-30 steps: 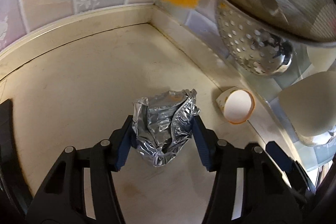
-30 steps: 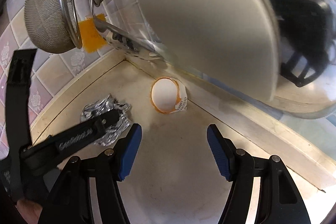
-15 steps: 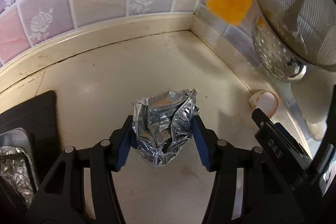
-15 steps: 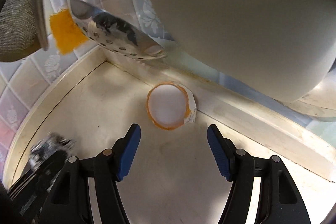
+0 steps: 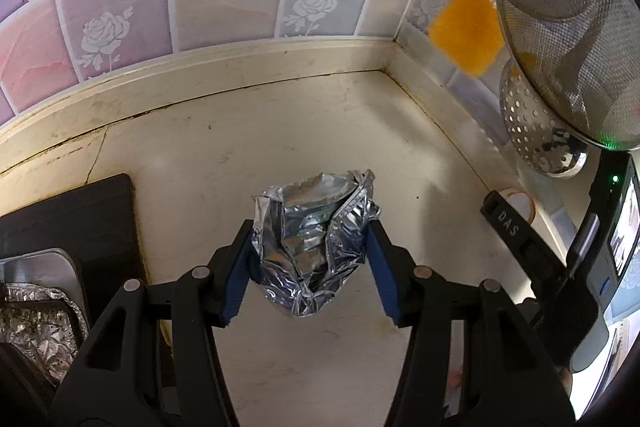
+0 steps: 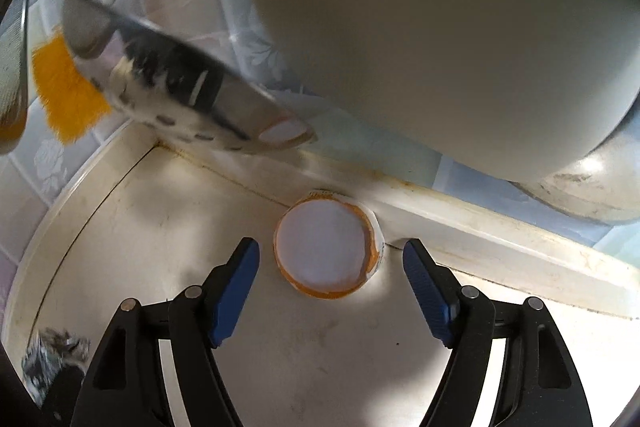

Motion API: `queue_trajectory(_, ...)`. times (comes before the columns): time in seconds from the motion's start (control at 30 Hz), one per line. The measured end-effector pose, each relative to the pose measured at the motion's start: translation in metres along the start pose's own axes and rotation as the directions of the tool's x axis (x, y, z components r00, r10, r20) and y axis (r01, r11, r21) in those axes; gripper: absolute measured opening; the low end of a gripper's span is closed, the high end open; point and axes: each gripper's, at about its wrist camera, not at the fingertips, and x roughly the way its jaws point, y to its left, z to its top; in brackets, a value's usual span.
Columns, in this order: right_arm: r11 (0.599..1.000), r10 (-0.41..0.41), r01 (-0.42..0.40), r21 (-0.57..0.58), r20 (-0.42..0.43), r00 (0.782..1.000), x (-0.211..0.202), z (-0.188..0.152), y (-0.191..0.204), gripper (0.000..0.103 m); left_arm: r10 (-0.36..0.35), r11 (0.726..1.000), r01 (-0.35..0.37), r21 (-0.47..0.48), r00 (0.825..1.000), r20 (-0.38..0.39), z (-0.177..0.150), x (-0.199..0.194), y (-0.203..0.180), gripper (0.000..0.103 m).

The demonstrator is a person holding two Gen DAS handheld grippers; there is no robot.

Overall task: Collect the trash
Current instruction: 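Grasp the crumpled foil with the left gripper while the right gripper grasps the paper cup lid, then lift the foil and paper lid and carry them down over the bin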

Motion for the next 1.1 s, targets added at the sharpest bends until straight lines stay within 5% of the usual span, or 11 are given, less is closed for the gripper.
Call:
queue_trajectory(0.13,0.999,-0.014,0.014,0.046,0.007,1.0,0.001,0.0,0.002,0.056,-0.003,1.0,0.003,-0.01,1.0,-0.003,0.003,0.0,0.003,0.051)
queue_trajectory(0.6,0.996,0.08,-0.077,0.042,-0.064,0.995,-0.023,-0.015,-0.012,0.055,-0.011,0.999,0.013,0.05,0.999,-0.043,-0.015,-0.025,-0.003,0.051)
queue_trajectory(1.1,0.953,0.24,-0.26,-0.156,-0.133,0.962,-0.127,-0.067,-0.069,0.055,-0.014,0.986,0.03,0.167,0.995,-0.1,-0.118,-0.122,-0.051,0.051)
